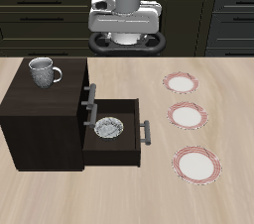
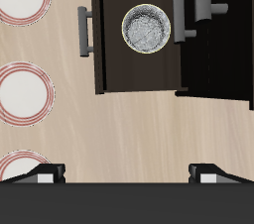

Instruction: Place the bowl on the nearest plate relative to the robot

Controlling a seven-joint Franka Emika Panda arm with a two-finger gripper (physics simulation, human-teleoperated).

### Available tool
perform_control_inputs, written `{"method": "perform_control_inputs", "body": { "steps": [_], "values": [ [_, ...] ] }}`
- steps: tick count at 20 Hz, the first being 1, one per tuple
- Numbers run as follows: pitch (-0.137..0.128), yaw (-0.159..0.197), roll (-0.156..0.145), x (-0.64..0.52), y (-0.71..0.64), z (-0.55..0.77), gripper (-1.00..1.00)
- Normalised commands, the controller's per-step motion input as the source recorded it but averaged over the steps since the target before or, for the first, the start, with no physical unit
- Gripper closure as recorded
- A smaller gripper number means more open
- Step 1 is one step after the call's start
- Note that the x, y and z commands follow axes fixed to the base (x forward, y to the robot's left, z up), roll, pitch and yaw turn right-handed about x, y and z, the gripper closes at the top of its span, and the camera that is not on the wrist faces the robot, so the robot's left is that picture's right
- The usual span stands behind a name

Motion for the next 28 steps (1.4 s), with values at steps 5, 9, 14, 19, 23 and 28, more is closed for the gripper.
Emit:
{"method": "perform_control_inputs", "body": {
  "steps": [5,9,14,19,23,28],
  "values": [
    [-0.001,-0.021,0.036,0.25,0.11,-0.02,-1.0],
    [-0.016,-0.049,0.025,0.28,0.06,0.03,-1.0],
    [-0.057,-0.027,-0.038,0.39,-0.07,0.04,-1.0],
    [-0.026,-0.003,-0.033,0.29,-0.04,0.02,-1.0],
    [0.01,-0.088,-0.016,0.34,-0.06,-0.01,-1.0],
    [-0.016,-0.004,-0.001,0.17,0.02,0.0,-1.0]
  ]
}}
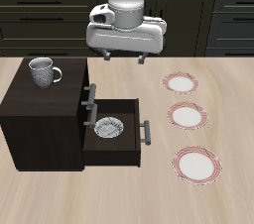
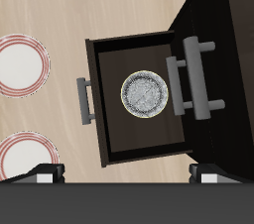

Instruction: Place the bowl on the nearest plate relative to the robot

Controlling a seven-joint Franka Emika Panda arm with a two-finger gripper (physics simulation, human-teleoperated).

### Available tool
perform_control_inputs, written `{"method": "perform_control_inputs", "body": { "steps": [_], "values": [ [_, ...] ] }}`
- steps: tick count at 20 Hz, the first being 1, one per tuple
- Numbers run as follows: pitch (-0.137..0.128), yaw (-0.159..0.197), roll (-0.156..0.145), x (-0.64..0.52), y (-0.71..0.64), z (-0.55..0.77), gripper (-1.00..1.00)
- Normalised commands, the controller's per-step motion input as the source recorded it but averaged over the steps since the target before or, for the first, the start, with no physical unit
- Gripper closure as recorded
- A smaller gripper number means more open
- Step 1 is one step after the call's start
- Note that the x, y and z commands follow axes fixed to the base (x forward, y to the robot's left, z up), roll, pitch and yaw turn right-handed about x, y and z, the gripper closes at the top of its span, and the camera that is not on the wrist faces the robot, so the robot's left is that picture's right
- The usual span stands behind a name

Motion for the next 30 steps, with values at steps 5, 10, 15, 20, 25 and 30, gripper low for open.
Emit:
{"method": "perform_control_inputs", "body": {
  "steps": [5,10,15,20,25,30],
  "values": [
    [0.006,-0.096,-0.012,0.21,-0.09,-0.05,-1.0],
    [-0.069,-0.209,-0.04,-0.01,-0.01,0.01,-1.0],
    [-0.021,-0.321,-0.038,0.02,-0.15,-0.02,-1.0],
    [-0.02,-0.216,-0.046,-0.02,-0.06,-0.15,-1.0],
    [-0.011,-0.187,0.007,0.01,0.06,-0.14,-1.0],
    [-0.017,-0.28,-0.017,-0.02,-0.02,0.02,-1.0]
  ]
}}
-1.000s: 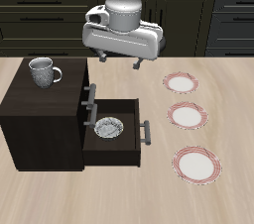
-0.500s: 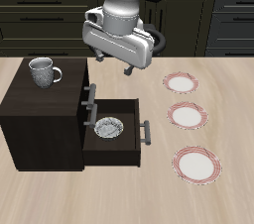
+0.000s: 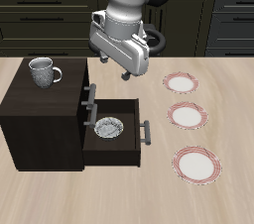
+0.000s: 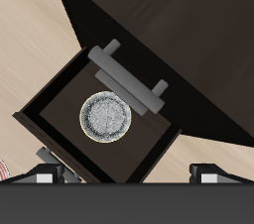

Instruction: Place the bowl on the nearest plate relative to the robot

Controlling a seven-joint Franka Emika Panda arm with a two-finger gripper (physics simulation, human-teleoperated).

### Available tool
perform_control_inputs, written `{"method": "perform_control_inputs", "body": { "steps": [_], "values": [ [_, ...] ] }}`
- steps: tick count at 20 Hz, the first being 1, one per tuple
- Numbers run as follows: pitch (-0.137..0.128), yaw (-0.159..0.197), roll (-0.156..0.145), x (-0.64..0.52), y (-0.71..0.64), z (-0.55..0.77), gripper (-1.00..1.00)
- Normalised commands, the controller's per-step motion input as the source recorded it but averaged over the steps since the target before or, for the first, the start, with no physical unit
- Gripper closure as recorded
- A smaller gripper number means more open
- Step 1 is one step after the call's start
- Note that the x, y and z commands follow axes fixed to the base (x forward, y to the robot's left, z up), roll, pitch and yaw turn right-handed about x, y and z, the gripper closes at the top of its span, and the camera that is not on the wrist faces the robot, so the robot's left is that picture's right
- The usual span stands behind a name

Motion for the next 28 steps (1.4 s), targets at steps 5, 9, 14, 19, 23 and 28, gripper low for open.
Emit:
{"method": "perform_control_inputs", "body": {
  "steps": [5,9,14,19,23,28],
  "values": [
    [0.018,-0.17,-0.017,0.0,-0.09,-0.08,-1.0],
    [-0.006,-0.166,0.004,0.04,0.02,-0.07,-1.0],
    [0.01,-0.056,0.004,0.07,0.13,-0.15,-1.0],
    [0.01,-0.006,-0.004,0.03,0.12,-0.14,-1.0],
    [0.017,0.002,0.017,0.12,0.12,-0.18,-1.0],
    [0.002,-0.014,0.009,0.08,0.05,-0.24,-1.0]
  ]
}}
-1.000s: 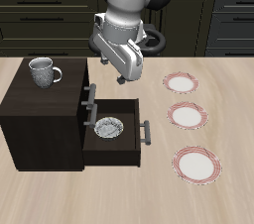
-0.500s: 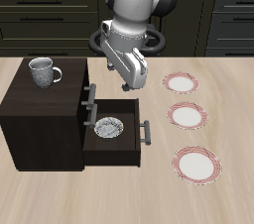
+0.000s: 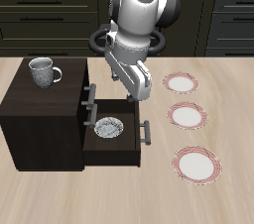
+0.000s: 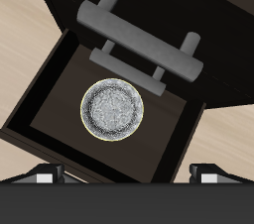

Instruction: Place the bowl on the nearest plate relative to the robot

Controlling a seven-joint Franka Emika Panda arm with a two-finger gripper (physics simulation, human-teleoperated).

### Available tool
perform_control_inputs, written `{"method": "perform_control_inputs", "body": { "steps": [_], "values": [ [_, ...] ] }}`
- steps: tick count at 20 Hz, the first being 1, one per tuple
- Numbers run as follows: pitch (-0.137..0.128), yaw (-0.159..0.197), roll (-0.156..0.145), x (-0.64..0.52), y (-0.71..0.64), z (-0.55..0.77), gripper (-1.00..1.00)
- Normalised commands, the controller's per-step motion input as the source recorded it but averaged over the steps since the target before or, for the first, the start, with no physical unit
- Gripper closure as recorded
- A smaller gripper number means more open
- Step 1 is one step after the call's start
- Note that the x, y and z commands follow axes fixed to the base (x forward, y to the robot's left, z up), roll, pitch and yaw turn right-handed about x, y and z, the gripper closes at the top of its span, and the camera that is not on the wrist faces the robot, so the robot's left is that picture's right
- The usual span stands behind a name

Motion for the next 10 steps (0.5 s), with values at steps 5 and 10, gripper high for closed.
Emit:
{"method": "perform_control_inputs", "body": {
  "steps": [5,10],
  "values": [
    [0.028,-0.031,-0.013,0.12,-0.11,-0.32,-1.0],
    [0.015,0.01,-0.014,0.1,-0.04,-0.25,-1.0]
  ]
}}
